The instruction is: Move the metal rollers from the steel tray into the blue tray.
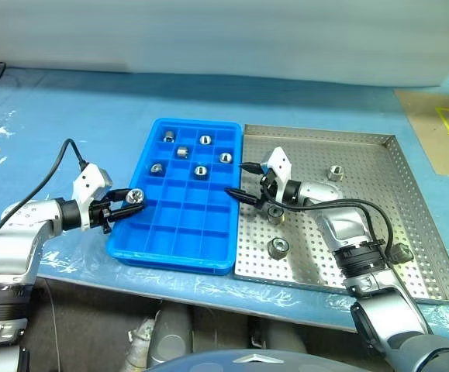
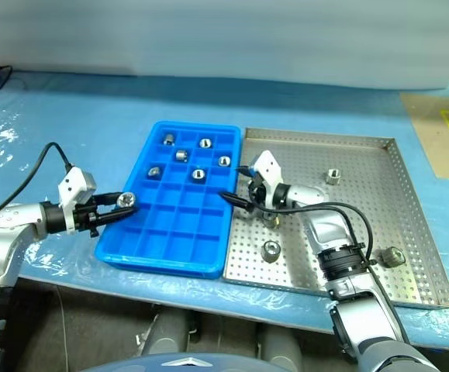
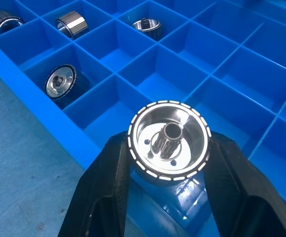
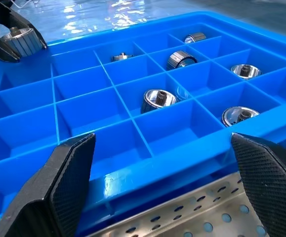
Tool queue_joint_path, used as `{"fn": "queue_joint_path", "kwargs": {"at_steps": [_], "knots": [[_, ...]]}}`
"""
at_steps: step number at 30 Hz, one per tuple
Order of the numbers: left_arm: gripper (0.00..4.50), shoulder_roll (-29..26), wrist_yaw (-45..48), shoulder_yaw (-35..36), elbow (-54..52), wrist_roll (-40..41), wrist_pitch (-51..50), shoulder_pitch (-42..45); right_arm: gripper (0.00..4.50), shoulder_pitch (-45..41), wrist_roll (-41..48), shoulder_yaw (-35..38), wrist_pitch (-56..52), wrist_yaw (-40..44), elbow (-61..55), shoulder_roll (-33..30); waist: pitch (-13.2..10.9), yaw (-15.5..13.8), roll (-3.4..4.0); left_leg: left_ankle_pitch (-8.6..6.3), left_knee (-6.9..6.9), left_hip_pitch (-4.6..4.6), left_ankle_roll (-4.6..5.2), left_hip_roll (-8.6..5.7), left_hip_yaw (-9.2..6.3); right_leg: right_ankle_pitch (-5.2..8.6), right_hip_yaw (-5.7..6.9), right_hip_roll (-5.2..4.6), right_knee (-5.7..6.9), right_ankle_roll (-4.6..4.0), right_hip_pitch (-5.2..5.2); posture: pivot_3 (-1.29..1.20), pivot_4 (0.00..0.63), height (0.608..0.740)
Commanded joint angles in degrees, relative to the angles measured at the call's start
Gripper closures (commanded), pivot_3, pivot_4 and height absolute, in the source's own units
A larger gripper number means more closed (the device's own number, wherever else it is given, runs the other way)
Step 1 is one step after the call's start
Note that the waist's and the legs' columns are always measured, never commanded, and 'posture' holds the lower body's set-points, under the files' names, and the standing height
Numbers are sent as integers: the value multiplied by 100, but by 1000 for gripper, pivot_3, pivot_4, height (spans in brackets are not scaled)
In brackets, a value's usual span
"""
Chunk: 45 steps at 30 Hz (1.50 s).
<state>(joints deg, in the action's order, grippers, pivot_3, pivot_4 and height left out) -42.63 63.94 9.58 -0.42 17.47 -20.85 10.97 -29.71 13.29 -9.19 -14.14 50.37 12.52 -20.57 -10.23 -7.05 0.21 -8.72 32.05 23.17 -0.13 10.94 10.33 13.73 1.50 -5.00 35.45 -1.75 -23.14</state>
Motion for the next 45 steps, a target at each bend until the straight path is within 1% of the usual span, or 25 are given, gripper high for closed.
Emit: {"fn": "queue_joint_path", "kwargs": {"at_steps": [1,7,10,12,15,18,22,24,29,33,36,39,41,45], "knots": [[2376,-58,67,-233,162,-12,-66,-91,0,83,-24,75,56,-35,-214,-43,4,2,2,0,0,-3,0,-1,0,0,-3,0,0,0,1,144,150,740],[545,-119,115,-357,229,27,-52,223,0,193,-40,117,32,-120,-317,-71,11,3,8,2,-1,-11,-4,-1,0,0,-4,0,3,1,7,121,150,740],[545,-38,54,-437,306,32,19,606,0,256,-47,146,19,-162,-371,-95,11,3,8,4,-1,-13,-8,-1,0,0,-4,0,10,1,6,103,150,740],[545,176,-149,-503,389,25,85,1039,0,304,-61,179,10,-213,-417,-114,11,-7,8,6,-1,-10,-10,-1,0,0,-4,-1,12,1,5,83,150,740],[545,674,-404,-736,628,-24,222,1764,0,405,-75,237,-13,-300,-531,-151,11,-17,5,10,8,1,-15,-2,0,0,-2,-2,12,0,6,37,150,740],[545,1179,-406,-1070,1167,-165,505,2424,0,544,-1,366,-132,-451,-775,-183,12,21,3,11,17,4,-16,-9,2,-2,-6,-4,10,1,7,-12,150,740],[545,1753,-62,-1635,2321,-504,1134,3141,0,798,86,725,-313,-771,-1217,-324,11,150,2,14,17,8,-17,-7,3,-2,-5,1,9,2,2,-130,150,740],[545,2062,184,-1878,2954,-650,1475,3451,0,1064,189,1028,-481,-938,-1614,-473,11,198,1,12,18,15,-13,-8,3,-2,-6,5,8,3,-4,-194,150,740],[545,2509,705,-2196,4018,-913,2098,3845,0,1768,366,1584,-898,-1234,-2502,-777,10,420,-2,12,20,25,23,-7,3,-3,-5,9,1,5,-8,-310,150,740],[545,2986,1074,-2322,4879,-1048,2440,4307,0,2846,755,2040,-1494,-1329,-3828,-1008,11,528,0,-3,20,21,46,-7,4,-2,-4,9,-6,5,-2,-451,150,740],[545,3286,1376,-2409,5355,-1180,2693,4564,0,3629,1075,2145,-1918,-1327,-4780,-1137,11,635,1,-12,22,16,61,-7,8,0,-7,8,-34,7,15,-522,150,740],[545,3475,1863,-2483,5592,-1256,2763,4696,0,4181,1222,2262,-2134,-1432,-5305,-1189,12,745,2,-20,24,3,72,-9,11,-3,-10,7,-64,11,42,-564,150,740],[545,3556,2064,-2528,5740,-1356,2867,4761,0,4408,1237,2336,-2179,-1578,-5457,-1133,13,758,3,-36,29,-1,66,-16,11,-3,-8,-1,-73,12,56,-580,150,740],[545,3647,2170,-2521,6072,-1569,3098,4913,0,4599,1272,2243,-2228,-1844,-5711,-1011,14,771,4,-59,58,2,102,-38,12,-2,-9,-25,-90,12,83,-613,150,740]]}}
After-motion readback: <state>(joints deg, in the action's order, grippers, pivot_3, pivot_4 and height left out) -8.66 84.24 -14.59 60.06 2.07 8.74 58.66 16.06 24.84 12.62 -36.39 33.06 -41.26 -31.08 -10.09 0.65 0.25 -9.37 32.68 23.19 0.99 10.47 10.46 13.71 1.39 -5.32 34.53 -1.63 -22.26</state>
